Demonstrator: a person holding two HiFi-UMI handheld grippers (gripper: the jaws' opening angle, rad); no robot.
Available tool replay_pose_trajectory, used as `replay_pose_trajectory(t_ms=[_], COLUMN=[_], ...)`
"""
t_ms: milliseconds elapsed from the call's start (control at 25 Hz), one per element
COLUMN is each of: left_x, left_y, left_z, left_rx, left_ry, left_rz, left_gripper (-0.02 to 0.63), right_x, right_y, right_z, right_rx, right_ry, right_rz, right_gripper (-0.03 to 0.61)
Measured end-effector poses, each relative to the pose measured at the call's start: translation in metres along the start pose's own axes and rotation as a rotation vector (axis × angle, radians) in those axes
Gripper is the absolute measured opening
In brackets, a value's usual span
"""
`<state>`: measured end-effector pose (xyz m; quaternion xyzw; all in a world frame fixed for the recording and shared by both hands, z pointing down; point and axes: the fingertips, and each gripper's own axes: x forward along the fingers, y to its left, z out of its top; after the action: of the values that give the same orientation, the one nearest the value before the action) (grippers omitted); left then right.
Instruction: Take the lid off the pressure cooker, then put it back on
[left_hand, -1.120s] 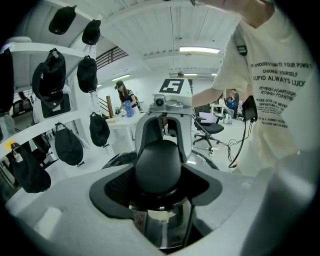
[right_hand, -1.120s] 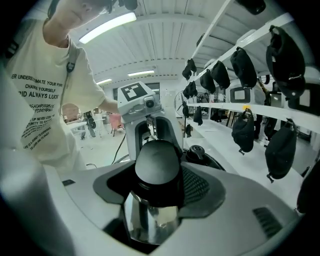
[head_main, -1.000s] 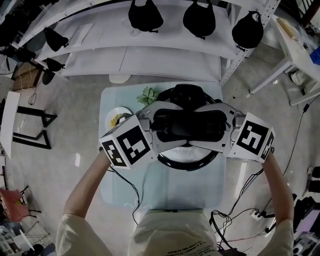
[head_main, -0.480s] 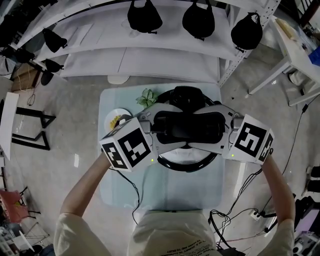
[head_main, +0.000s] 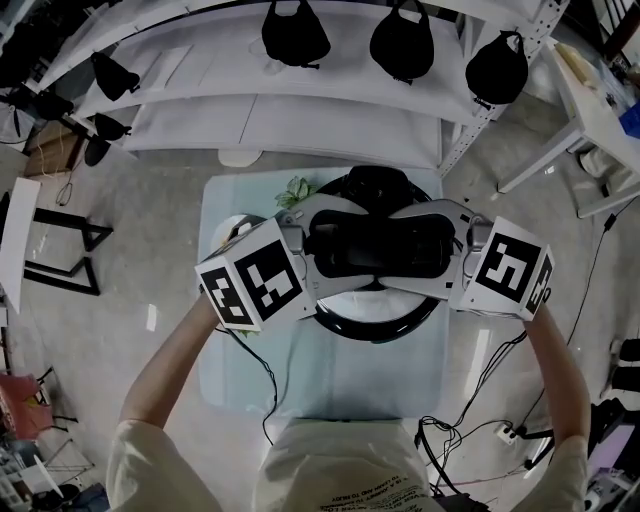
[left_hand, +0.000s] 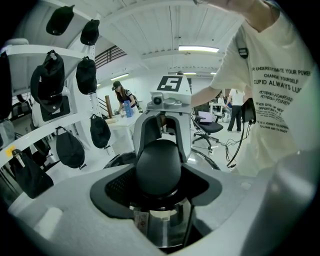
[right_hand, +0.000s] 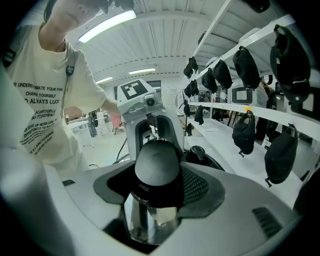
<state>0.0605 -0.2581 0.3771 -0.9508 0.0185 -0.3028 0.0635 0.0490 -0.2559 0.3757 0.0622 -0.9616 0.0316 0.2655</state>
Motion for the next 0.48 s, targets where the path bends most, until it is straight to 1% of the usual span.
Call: replay_pose_trajectory(t_ms=[320, 480], left_x=[-0.0005, -0.0007], left_y=[-0.0016, -0.0020], left_z=[0.0028, 0.0051], left_rx=[0.016, 0.006], left_ry=[0.008, 0.002], left_rz=[0.017, 0.013], left_gripper=[0.291, 0.291], right_x=[-0.0024, -0.0041], right_y=[0.0012, 0.0025], right_z=[0.0005, 0.0031], right_rx=[-0.028, -0.032], right_ry=[0.024, 0.019], right_rz=[0.000, 0.015], right_gripper=[0.273, 0.273])
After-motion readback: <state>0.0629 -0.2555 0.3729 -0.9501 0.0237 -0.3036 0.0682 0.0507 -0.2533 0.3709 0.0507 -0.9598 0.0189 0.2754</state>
